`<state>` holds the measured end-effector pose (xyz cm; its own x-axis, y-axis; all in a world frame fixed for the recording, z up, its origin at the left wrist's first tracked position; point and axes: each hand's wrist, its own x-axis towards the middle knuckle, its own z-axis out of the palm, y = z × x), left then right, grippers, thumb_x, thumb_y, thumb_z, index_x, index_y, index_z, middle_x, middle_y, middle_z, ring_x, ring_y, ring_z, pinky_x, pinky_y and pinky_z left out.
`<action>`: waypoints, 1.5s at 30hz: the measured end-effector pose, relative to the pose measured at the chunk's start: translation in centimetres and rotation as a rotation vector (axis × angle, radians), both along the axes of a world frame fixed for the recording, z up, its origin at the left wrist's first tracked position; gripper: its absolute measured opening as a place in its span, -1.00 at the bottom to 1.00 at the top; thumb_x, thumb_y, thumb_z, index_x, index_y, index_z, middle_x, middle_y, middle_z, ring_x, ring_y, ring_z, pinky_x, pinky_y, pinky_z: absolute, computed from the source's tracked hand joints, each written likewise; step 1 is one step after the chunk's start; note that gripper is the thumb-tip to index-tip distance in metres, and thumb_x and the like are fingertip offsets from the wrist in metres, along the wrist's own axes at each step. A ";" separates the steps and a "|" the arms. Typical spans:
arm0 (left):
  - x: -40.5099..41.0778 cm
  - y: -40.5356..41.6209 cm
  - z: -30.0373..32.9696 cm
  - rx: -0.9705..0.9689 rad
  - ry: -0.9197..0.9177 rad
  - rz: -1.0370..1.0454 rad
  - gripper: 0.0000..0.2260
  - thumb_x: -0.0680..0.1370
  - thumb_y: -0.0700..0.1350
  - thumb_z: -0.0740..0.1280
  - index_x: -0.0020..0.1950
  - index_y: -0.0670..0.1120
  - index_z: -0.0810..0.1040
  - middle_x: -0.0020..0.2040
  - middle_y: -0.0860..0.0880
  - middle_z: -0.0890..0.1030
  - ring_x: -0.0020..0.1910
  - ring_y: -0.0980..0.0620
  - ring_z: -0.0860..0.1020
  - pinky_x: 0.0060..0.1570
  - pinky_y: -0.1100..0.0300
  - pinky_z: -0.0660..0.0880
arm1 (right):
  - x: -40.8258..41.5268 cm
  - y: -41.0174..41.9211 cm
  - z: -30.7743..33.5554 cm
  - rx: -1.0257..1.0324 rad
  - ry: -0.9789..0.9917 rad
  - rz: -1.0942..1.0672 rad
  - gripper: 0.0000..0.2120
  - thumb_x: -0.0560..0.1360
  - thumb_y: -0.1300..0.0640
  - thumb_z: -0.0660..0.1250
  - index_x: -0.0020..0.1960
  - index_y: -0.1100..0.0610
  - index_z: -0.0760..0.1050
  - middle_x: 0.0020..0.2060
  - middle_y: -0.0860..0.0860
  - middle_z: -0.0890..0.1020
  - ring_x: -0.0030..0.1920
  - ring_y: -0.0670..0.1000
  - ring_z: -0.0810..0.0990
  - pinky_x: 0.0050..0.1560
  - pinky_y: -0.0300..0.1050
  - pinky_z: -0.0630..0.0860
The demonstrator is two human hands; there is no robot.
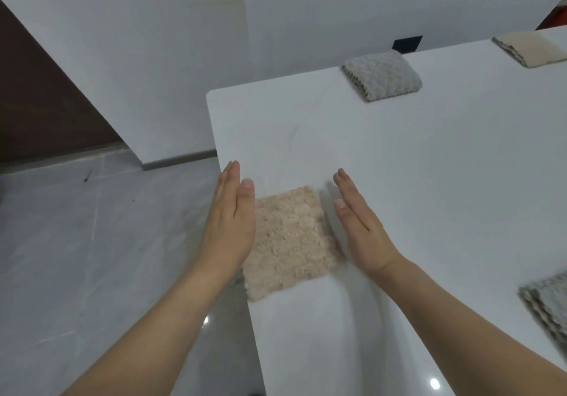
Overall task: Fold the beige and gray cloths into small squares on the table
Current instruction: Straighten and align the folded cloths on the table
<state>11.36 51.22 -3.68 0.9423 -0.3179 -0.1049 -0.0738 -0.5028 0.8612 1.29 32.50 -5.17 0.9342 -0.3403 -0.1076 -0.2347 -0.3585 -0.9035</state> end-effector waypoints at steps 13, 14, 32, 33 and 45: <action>-6.0 -0.5 -2.0 -0.393 0.056 0.205 -0.58 0.69 0.05 0.01 0.56 0.09 0.19 0.57 0.19 0.18 0.51 0.34 0.13 0.55 0.18 0.05 | -0.6 3.5 -0.3 0.151 -0.045 0.127 -0.54 0.68 0.07 0.04 0.57 0.00 0.10 0.54 -0.25 0.07 0.46 -0.40 0.00 0.45 -0.42 -0.06; -5.8 -0.6 -2.0 -0.402 0.053 0.203 -0.56 0.66 0.08 0.01 0.55 0.09 0.20 0.57 0.19 0.19 0.50 0.36 0.13 0.54 0.21 0.05 | -0.6 3.5 -0.4 0.141 -0.048 0.130 -0.54 0.68 0.07 0.04 0.57 0.01 0.09 0.54 -0.24 0.07 0.46 -0.40 -0.01 0.45 -0.42 -0.07; -5.1 1.3 -4.3 0.567 -0.237 -0.109 -0.41 0.61 0.11 -0.19 0.63 -0.05 -0.05 0.63 -0.02 -0.07 0.60 0.04 -0.15 0.54 0.02 -0.28 | -1.1 4.0 -3.1 -0.802 0.112 0.180 -0.41 0.61 -0.10 -0.25 0.59 0.10 -0.09 0.58 0.01 -0.03 0.57 -0.03 -0.07 0.54 -0.06 -0.19; -4.8 1.5 -3.8 0.632 -0.283 -0.141 -0.40 0.60 0.11 -0.20 0.62 -0.08 0.00 0.63 -0.05 -0.01 0.60 0.00 -0.09 0.54 0.00 -0.27 | -1.1 3.9 -3.0 -0.796 0.114 0.183 -0.41 0.62 -0.09 -0.24 0.59 0.10 -0.08 0.58 0.01 -0.02 0.57 -0.04 -0.07 0.54 -0.06 -0.18; 5.9 -0.6 -2.4 0.494 -0.549 -0.884 -0.44 0.66 0.14 -0.09 0.59 -0.12 0.15 0.59 -0.06 0.18 0.59 0.04 0.02 0.56 0.09 -0.03 | -0.9 4.0 -2.5 -0.787 0.153 0.148 -0.45 0.65 -0.07 -0.16 0.58 0.12 0.05 0.56 0.00 0.08 0.56 -0.08 0.01 0.54 -0.06 -0.09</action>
